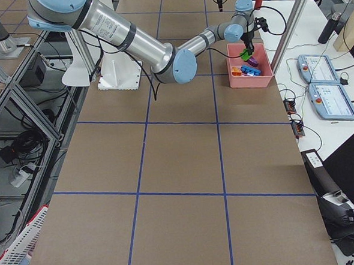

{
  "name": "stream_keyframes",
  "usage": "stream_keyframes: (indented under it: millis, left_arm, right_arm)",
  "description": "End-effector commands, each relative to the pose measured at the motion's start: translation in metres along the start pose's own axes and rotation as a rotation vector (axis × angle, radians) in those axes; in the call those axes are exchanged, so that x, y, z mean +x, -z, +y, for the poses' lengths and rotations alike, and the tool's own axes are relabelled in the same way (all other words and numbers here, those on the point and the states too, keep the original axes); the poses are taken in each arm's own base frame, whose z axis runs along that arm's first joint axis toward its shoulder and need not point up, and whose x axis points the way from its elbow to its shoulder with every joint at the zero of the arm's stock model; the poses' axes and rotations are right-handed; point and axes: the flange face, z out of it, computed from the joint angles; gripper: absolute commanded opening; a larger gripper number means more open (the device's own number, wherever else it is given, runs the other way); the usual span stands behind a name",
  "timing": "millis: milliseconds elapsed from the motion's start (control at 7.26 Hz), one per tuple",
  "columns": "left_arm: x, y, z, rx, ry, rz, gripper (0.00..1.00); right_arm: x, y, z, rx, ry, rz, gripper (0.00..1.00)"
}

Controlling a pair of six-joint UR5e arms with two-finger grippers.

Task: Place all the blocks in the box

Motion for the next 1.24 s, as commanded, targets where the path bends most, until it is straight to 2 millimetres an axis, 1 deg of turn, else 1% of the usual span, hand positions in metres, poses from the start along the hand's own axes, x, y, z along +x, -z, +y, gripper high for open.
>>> stream_keyframes:
  millis: [0, 138, 275, 413, 551, 688, 826, 964, 1101]
  left_arm:
    - [-0.056, -0.006, 0.062, -0.051, -0.078, -0.034, 1.0]
    - [-0.072, -0.006, 0.082, -0.068, -0.11, -0.041, 1.0]
    - [-0.082, -0.009, 0.096, -0.086, -0.11, -0.047, 1.0]
    - [-0.091, -0.009, 0.109, -0.097, -0.106, -0.054, 1.0]
    - [-0.099, -0.007, 0.121, -0.106, -0.102, -0.058, 1.0]
    - [-0.108, -0.003, 0.137, -0.116, -0.11, -0.063, 1.0]
    - [-0.114, -0.001, 0.147, -0.126, -0.168, -0.062, 1.0]
    - [-0.117, -0.003, 0.149, -0.139, -0.215, -0.065, 1.0]
    - [-0.12, -0.002, 0.149, -0.153, -0.225, -0.071, 1.0]
  right_arm:
    - [-0.008, -0.005, 0.004, 0.004, -0.025, -0.014, 0.96]
    - [-0.01, -0.001, 0.002, 0.004, -0.028, -0.015, 1.0]
    - [-0.011, 0.009, -0.008, 0.002, -0.038, -0.018, 1.0]
    - [-0.003, 0.021, -0.018, -0.019, -0.058, -0.016, 1.0]
    - [0.03, 0.055, -0.043, -0.064, -0.091, -0.026, 1.0]
    - [0.071, 0.101, -0.063, -0.118, -0.088, -0.015, 1.0]
    - [0.112, 0.122, -0.044, -0.174, -0.015, 0.056, 1.0]
    - [0.161, 0.151, -0.038, -0.228, 0.057, 0.12, 1.0]
    - [0.222, 0.16, -0.009, -0.295, 0.122, 0.164, 1.0]
